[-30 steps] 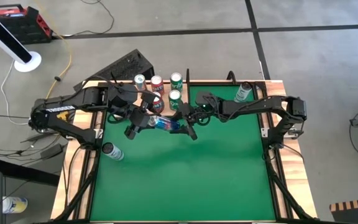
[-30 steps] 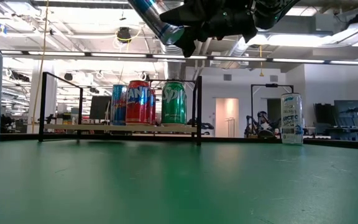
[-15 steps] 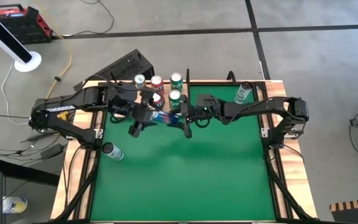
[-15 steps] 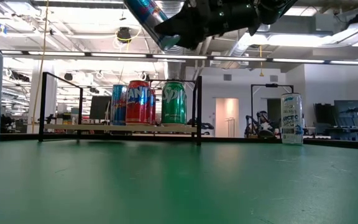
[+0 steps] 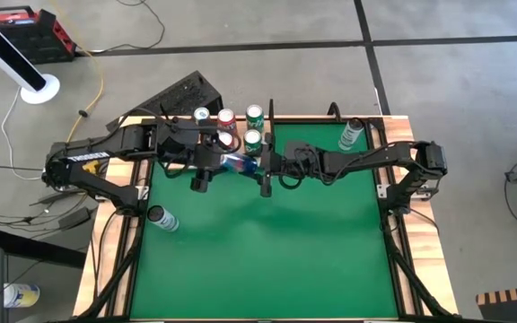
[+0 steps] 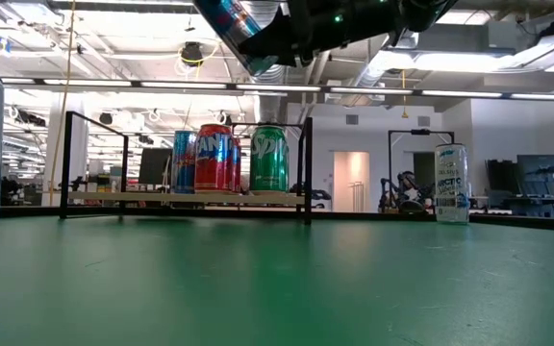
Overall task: Place canned beverage on shelf
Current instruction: Put the blue soda can aligned with the other blue soda can on the shelf
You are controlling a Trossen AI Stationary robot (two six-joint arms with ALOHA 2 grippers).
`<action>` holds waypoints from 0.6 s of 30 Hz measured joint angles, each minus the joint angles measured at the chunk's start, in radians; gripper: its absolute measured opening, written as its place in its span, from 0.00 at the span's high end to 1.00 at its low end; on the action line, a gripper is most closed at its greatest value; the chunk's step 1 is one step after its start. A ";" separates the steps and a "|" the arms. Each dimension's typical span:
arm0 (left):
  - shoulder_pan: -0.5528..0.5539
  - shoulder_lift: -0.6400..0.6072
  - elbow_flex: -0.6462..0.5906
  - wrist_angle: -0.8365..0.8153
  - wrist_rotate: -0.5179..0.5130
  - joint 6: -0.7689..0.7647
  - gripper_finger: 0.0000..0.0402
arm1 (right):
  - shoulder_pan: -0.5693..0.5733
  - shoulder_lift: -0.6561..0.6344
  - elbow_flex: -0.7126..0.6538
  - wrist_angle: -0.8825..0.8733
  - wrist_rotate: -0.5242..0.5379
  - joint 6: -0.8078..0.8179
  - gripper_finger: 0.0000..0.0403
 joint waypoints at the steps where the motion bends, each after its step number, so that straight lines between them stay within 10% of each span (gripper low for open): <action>1: 0.001 0.000 0.000 0.000 -0.001 -0.005 0.35 | -0.001 0.000 0.000 0.000 0.000 -0.001 0.36; 18: 0.000 0.000 0.000 -0.021 -0.006 -0.003 0.45 | 0.009 0.000 0.000 -0.004 0.078 -0.067 0.36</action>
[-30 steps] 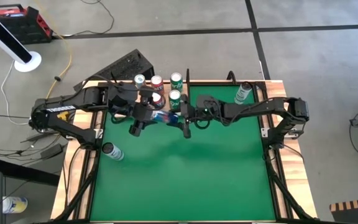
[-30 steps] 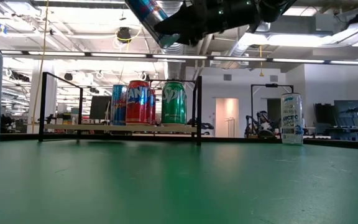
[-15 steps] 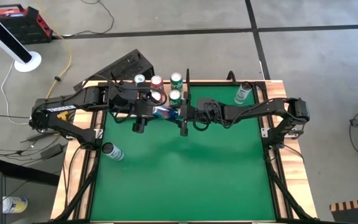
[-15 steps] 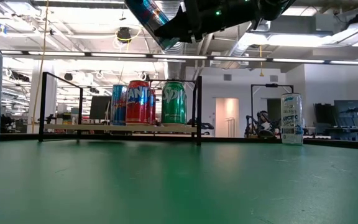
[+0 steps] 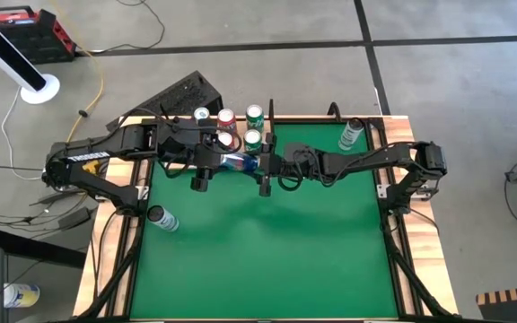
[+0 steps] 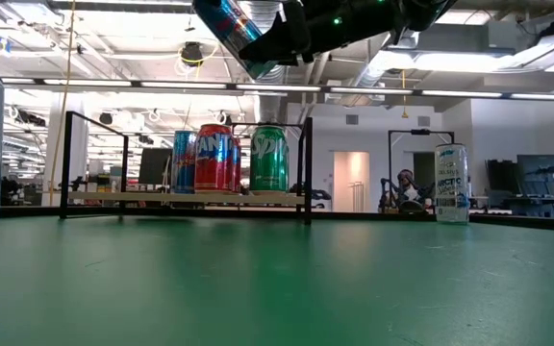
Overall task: Place canned beverage on shelf
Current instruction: Put the blue soda can aligned with the other blue soda can on the shelf
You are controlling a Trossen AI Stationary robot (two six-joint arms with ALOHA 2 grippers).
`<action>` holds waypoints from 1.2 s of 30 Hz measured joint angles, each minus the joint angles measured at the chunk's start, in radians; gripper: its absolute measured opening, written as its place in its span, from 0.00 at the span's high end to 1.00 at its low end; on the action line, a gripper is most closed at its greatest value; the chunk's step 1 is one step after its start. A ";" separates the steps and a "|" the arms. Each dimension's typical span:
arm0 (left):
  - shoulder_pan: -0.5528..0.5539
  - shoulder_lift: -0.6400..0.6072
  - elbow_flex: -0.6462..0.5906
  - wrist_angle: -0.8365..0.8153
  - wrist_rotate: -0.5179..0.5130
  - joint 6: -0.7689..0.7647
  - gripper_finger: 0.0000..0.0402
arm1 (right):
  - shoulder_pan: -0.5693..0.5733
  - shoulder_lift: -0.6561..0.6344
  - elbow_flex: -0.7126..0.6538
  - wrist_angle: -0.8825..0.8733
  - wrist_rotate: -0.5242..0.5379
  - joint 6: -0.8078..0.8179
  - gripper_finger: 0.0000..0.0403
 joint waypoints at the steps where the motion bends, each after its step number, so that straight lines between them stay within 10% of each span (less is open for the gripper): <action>1: 0.000 0.000 0.000 0.000 0.000 0.002 0.45 | -0.001 0.000 0.000 0.000 0.000 -0.001 0.36; 14: -0.001 -0.001 0.000 -0.019 -0.030 0.022 0.45 | -0.017 -0.004 0.002 -0.042 0.002 -0.031 0.07; 29: 0.132 -0.010 0.064 -0.310 -0.074 -0.111 0.45 | -0.087 -0.293 0.002 -0.340 0.001 -0.026 0.06; 36: 0.242 -0.009 0.064 -0.416 0.060 -0.137 0.45 | -0.136 -0.402 0.002 -0.452 0.002 -0.007 0.06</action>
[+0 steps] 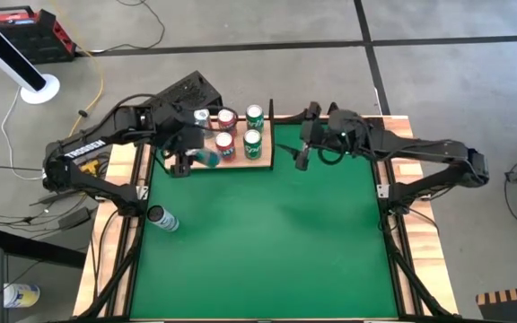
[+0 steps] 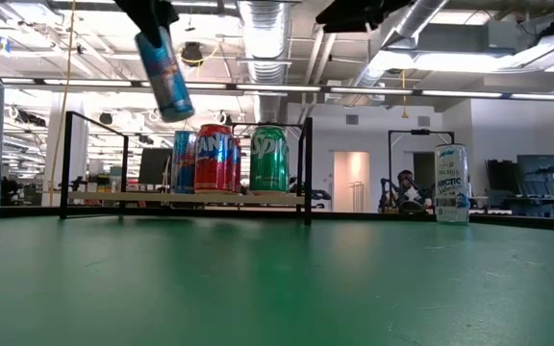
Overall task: Place canned beverage on shelf
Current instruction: Put the blue soda can aligned with the other blue soda can on the shelf
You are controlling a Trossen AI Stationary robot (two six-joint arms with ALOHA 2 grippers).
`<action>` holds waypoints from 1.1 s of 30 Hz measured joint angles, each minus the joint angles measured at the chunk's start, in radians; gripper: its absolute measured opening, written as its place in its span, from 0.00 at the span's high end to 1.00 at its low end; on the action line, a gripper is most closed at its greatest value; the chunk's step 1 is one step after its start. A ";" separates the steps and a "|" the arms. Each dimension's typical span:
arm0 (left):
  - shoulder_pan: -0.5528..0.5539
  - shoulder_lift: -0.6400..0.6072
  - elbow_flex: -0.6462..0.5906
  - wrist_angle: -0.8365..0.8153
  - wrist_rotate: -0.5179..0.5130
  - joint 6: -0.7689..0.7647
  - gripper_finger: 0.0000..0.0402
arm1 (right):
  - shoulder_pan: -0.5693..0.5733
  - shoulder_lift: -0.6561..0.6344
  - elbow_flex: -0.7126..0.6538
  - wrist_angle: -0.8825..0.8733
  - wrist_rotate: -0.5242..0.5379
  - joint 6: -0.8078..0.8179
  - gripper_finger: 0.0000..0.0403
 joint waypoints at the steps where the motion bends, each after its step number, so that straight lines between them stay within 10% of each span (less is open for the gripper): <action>1: 0.016 0.004 0.000 -0.017 0.003 0.000 0.45 | -0.009 -0.010 0.000 -0.011 0.000 0.009 0.06; 16: 0.253 0.051 -0.079 0.002 0.075 0.145 0.45 | -0.094 -0.025 -0.001 -0.088 -0.002 0.034 0.06; 33: 0.261 0.197 -0.080 0.026 0.070 0.489 0.45 | -0.176 -0.026 -0.001 -0.140 -0.003 0.036 0.06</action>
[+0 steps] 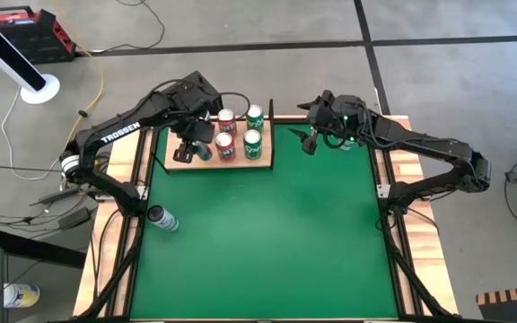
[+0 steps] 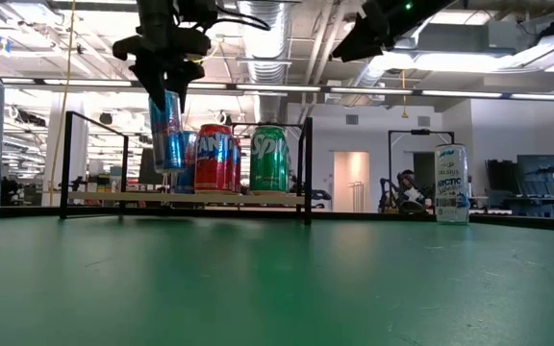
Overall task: Place canned beverage on shelf
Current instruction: Put the blue soda can aligned with the other blue soda can on the shelf
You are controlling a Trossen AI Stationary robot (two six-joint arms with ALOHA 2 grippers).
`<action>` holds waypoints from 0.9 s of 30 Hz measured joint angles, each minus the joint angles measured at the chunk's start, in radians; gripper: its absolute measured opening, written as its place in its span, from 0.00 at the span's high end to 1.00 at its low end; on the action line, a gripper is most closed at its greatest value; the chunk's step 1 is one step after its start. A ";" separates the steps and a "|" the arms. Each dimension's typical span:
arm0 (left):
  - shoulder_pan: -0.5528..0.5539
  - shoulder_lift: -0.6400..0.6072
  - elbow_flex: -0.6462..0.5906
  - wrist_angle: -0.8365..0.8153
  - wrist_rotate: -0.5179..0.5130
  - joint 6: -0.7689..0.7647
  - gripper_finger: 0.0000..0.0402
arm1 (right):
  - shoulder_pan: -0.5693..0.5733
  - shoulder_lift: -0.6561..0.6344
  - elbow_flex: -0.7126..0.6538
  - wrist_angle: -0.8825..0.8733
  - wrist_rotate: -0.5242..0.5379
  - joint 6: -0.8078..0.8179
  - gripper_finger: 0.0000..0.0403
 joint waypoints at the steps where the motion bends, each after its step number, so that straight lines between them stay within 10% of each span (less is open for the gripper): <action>1: -0.001 0.000 0.000 0.004 0.011 0.018 0.45 | -0.003 0.000 0.000 0.000 0.000 -0.003 0.06; 27: -0.042 0.043 0.000 -0.012 -0.061 0.241 0.44 | -0.005 0.000 0.000 -0.008 0.000 -0.009 0.06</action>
